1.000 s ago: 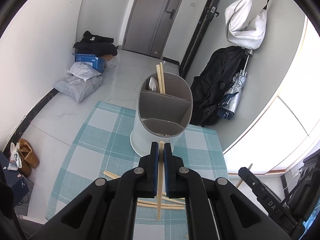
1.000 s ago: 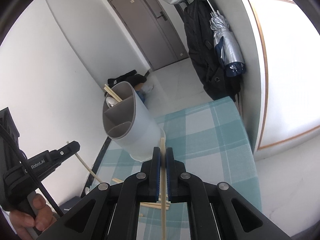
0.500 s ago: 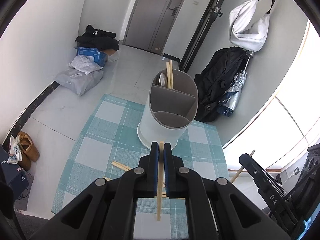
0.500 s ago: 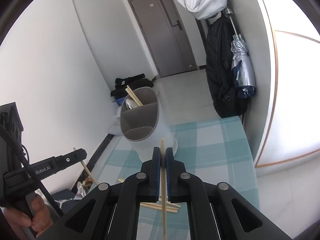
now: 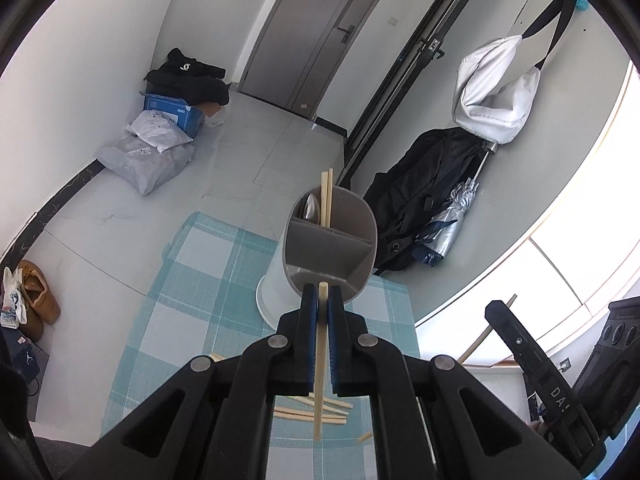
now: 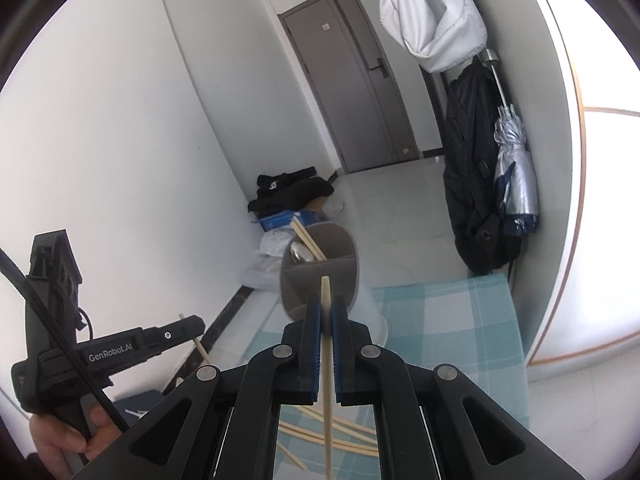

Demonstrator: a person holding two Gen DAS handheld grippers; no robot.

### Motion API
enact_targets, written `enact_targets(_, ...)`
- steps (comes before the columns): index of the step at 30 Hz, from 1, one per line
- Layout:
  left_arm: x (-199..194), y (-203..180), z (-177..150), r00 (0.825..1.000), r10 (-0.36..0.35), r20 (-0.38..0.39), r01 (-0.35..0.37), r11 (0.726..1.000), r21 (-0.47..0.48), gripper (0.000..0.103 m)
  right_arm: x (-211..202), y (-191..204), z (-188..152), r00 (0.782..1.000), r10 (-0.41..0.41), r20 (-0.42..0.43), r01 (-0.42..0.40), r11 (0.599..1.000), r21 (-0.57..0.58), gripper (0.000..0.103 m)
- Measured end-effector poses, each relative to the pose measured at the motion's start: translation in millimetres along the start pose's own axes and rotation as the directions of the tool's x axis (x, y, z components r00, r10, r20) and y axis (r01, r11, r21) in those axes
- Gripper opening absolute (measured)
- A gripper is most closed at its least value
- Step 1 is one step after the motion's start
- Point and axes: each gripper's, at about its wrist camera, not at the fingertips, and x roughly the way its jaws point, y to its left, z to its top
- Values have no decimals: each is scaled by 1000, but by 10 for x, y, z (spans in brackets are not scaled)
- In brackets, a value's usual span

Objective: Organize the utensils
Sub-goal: 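Raise both held chopsticks up over the white caddy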

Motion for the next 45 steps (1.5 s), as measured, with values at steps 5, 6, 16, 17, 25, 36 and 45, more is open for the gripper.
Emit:
enact_targets(5, -37, -24, 315, 998, -45, 36, 47, 998, -38, 2, 33, 149, 333, 999, 7, 44, -3, 997, -76, 4)
enact_targets(6, -37, -19, 384, 998, -51, 43, 53, 997, -47, 2, 51, 165, 392, 999, 9, 49, -5, 996, -84, 4)
enact_targets(16, 122, 51, 1053, 989, -105, 108, 120, 982, -145, 2, 375, 198, 991, 996, 12, 94, 1, 990, -140, 4)
enact_targets(17, 146, 52, 1116, 987, -107, 116, 124, 981, -149, 2, 419, 204, 1046, 995, 12, 95, 2, 988, -152, 4)
enact_targets(25, 358, 63, 1507, 983, -108, 149, 129, 981, -143, 2, 817, 186, 1458, 995, 22, 102, -2, 982, -187, 4)
enact_targets(36, 645, 50, 1584, 991, -46, 124, 46, 999, 3, 2, 1320, 172, 1656, 993, 27, 112, -4, 980, -199, 4)
enact_targets(45, 786, -19, 1496, 992, -30, 122, 18, 995, 95, 2, 1554, 160, 1436, 996, 54, 69, -35, 968, -250, 4)
